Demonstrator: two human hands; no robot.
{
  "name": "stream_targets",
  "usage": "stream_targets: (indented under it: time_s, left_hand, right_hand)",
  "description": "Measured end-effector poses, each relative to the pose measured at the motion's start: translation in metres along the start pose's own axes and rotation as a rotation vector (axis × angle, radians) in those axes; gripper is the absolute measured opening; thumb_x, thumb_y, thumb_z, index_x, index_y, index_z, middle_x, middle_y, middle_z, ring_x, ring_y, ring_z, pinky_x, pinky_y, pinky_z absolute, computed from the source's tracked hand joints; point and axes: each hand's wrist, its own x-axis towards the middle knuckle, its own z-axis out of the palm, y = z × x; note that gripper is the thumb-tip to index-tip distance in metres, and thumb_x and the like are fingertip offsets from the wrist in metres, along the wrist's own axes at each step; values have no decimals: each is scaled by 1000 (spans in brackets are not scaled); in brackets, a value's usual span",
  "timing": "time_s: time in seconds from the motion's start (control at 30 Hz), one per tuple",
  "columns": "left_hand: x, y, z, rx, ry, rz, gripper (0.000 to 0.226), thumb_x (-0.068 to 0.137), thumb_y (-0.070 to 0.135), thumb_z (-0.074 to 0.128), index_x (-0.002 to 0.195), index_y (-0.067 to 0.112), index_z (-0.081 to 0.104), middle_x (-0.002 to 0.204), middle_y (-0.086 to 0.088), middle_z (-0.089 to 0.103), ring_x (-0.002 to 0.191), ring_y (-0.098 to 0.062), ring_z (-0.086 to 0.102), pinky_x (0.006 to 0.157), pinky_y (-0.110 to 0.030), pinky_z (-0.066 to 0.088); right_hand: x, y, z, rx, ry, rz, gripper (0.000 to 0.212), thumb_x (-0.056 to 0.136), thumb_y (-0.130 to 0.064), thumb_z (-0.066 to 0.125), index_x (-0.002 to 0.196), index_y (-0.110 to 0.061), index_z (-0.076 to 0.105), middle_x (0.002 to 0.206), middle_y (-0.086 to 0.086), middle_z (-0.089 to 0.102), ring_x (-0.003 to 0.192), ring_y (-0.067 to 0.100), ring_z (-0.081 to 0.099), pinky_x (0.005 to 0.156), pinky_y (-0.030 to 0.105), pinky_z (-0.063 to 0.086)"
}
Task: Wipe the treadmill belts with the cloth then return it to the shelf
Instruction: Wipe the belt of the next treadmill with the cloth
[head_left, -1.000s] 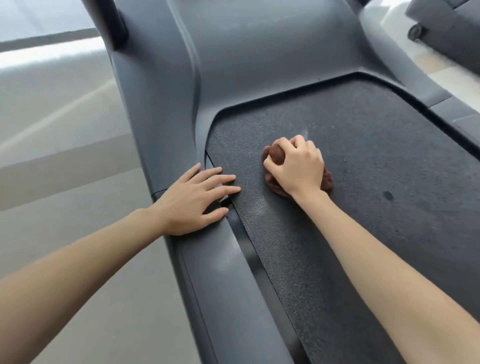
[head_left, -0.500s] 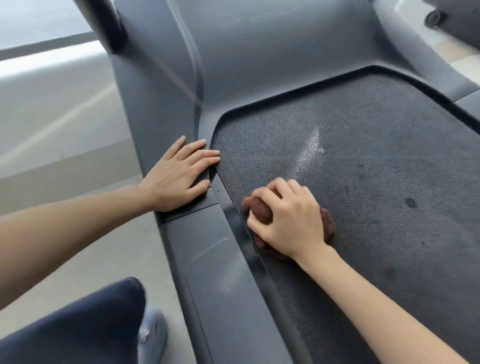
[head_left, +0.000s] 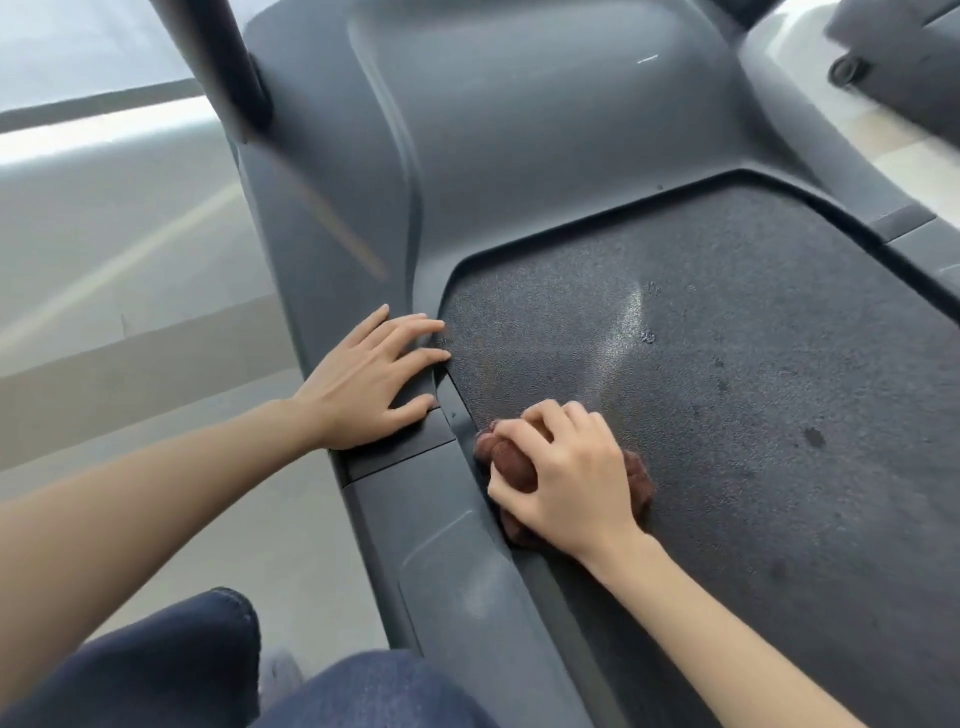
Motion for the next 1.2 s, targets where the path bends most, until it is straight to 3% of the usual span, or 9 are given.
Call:
stream_targets:
  time_s: [0.27,0.5,0.67,0.93,1.03,1.2]
  left_hand:
    - [-3,-4,3,-87,52,39,51,85,45,37,124,19,58,142,-4,44,137,-20,34,117,-47,15]
    - [-1,-3,6,-45,27,38,50,84,44,36,122,19,58,140,-5,46,136,-22,36,117,-46,13]
    - [14,16,-1,-45,47,7,54,84,49,32,114,14,60,138,-9,47,135,-25,36,117,-44,13]
    - [78,83,18,-173,28,18,83,78,67,20,141,17,38,155,-3,23,145,-22,8,118,-44,2]
    - [90,97,31,-145,12,-55,87,76,69,15,143,17,33,155,0,22,145,-22,5,117,-46,-1]
    - [90,104,42,-109,59,-74,77,81,62,27,138,12,42,151,-5,34,143,-26,17,116,-53,10]
  right_hand:
    - [91,17,30,-55,47,182,27,72,-47,57,84,-24,66,82,2,57,78,27,54,67,36,42]
    - [161,61,45,-145,33,341,34,77,-50,56,99,-25,64,101,2,57,94,27,52,77,35,37]
    - [100,56,15,-122,-12,271,35,78,-48,55,103,-24,65,97,4,57,88,28,52,77,37,39]
    - [-103,55,-56,-158,122,375,29,71,-41,62,98,-29,60,91,-2,57,79,25,52,69,37,41]
    - [-93,62,-56,-142,128,393,26,70,-41,62,92,-29,64,89,-3,58,78,24,53,68,36,43]
    - [11,104,-29,-157,131,434,32,71,-49,53,90,-27,67,86,0,58,79,25,54,70,37,45]
